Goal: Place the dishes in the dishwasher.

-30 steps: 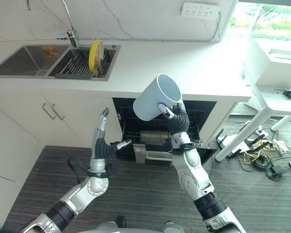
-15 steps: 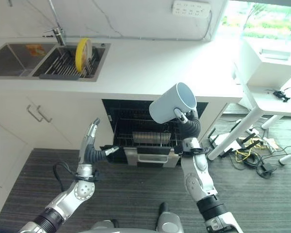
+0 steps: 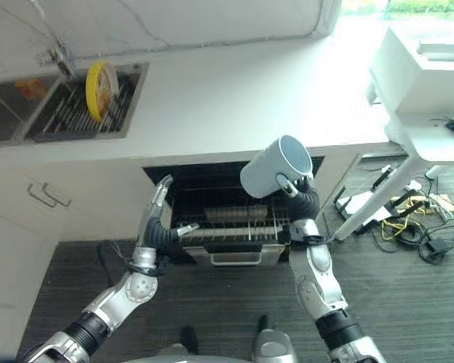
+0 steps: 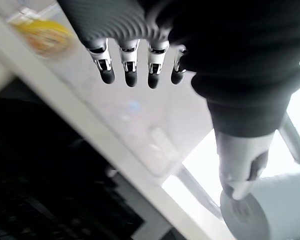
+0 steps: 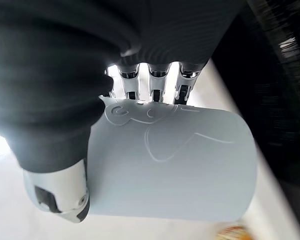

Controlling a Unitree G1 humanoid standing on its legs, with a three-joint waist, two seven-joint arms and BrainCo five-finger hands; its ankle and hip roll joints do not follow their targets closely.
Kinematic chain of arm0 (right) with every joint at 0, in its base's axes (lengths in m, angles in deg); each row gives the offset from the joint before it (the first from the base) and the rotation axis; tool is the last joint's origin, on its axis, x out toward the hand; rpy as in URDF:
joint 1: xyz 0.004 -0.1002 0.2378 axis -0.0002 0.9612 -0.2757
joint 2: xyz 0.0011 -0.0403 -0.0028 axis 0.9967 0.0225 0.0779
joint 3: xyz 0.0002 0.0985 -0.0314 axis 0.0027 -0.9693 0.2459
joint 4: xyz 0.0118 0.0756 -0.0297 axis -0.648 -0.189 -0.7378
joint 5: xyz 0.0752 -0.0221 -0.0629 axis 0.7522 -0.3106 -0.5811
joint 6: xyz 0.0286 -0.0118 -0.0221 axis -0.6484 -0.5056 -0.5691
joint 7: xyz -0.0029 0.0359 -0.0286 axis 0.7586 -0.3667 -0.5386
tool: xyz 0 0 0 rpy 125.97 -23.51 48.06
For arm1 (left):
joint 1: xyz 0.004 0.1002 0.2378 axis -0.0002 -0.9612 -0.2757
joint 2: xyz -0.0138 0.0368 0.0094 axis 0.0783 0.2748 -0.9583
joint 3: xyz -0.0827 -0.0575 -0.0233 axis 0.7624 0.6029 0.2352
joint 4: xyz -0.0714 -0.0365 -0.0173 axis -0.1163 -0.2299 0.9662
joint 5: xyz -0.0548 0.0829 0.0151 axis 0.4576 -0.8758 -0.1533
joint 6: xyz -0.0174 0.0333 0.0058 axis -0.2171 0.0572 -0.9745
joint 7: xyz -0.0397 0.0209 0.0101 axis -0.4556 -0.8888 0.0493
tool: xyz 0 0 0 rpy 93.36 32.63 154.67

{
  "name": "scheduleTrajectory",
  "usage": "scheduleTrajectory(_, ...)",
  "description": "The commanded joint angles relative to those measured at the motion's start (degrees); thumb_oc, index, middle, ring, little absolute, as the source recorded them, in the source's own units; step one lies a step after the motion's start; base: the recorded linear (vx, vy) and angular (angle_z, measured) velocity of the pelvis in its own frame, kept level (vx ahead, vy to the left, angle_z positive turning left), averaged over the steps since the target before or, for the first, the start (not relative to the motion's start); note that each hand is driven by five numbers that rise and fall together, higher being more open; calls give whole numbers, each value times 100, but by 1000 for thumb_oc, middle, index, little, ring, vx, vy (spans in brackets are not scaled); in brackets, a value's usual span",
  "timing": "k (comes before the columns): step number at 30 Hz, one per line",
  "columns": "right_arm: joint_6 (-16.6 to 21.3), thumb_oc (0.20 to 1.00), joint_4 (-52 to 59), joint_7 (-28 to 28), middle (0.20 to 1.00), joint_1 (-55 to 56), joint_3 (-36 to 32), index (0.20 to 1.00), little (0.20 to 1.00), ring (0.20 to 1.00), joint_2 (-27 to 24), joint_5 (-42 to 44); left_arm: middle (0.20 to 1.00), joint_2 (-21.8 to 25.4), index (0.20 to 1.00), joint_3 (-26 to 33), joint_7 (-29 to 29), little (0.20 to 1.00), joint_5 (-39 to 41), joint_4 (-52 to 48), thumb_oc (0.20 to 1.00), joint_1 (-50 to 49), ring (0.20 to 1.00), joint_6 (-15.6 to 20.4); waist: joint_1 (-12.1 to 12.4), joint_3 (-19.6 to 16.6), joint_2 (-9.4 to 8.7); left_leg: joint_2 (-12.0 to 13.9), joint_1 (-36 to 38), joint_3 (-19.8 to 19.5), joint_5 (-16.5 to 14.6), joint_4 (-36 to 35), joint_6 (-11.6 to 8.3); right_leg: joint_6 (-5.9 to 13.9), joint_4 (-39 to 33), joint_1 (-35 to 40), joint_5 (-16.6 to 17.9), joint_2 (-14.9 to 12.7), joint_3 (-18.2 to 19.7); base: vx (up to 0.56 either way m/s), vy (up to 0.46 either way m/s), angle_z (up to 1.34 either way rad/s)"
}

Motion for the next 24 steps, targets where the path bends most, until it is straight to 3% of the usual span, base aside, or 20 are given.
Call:
scheduleTrajectory(1, 170, 200, 531, 202, 200, -415, -138, 200, 200, 200, 101, -331, 1000, 207, 1000, 74, -114, 1000, -208, -225, 1000, 68, 1000, 192, 94, -77, -125, 334, -271, -198, -477, 614, -42, 563, 36, 116, -123, -782, 119, 25, 20, 9)
scheduleTrajectory(4, 79, 200, 417, 226, 200, -405, -132, 200, 200, 200, 87, -467, 1000, 263, 1000, 101, 162, 1000, -346, -92, 1000, 48, 1000, 197, 120, 4, -125, 315, -297, -238, -478, 585, -21, 574, 32, 85, -133, -767, 170, 51, 26, 2)
scheduleTrajectory(5, -4, 200, 340, 238, 200, -445, -176, 200, 200, 200, 44, -558, 1000, 321, 1000, 27, 886, 1000, -455, -11, 1000, 103, 1000, 150, 101, 63, -117, 328, -330, -230, -462, 588, -26, 584, 41, 46, -127, -764, 199, 32, 42, -3)
scheduleTrajectory(7, -214, 200, 194, 431, 200, -582, -238, 200, 200, 200, -1, -202, 1000, 393, 1000, -149, 1646, 1000, -522, 56, 1000, 209, 1000, 32, 70, 144, -87, 342, -402, -235, -438, 607, -40, 595, 54, -24, -115, -768, 233, -1, 66, -5)
scheduleTrajectory(9, -502, 200, 60, 621, 200, -718, -332, 200, 200, 200, -4, 160, 1000, 461, 1000, -307, 2036, 1000, -647, 98, 1000, 320, 1000, -100, 30, 217, -55, 349, -459, -238, -413, 610, -55, 605, 62, -87, -110, -768, 265, -23, 85, -5)
scheduleTrajectory(15, -906, 200, -234, 637, 200, -1216, -534, 200, 200, 200, -347, 93, 1000, 781, 1000, -912, 2635, 1000, -659, 96, 1000, 761, 1000, -705, -155, 475, 60, 310, -593, -227, -350, 604, -70, 625, 88, -283, -100, -785, 448, 3, 103, -12)
scheduleTrajectory(24, -1272, 200, -631, 561, 200, -1593, -861, 200, 200, 200, -758, -269, 1000, 1100, 1000, -1159, 3000, 1000, -1019, -225, 1000, 1114, 1000, -1350, -196, 727, 128, 327, -814, -300, -324, 774, -91, 606, 216, -489, -105, -795, 555, 23, 10, -2)
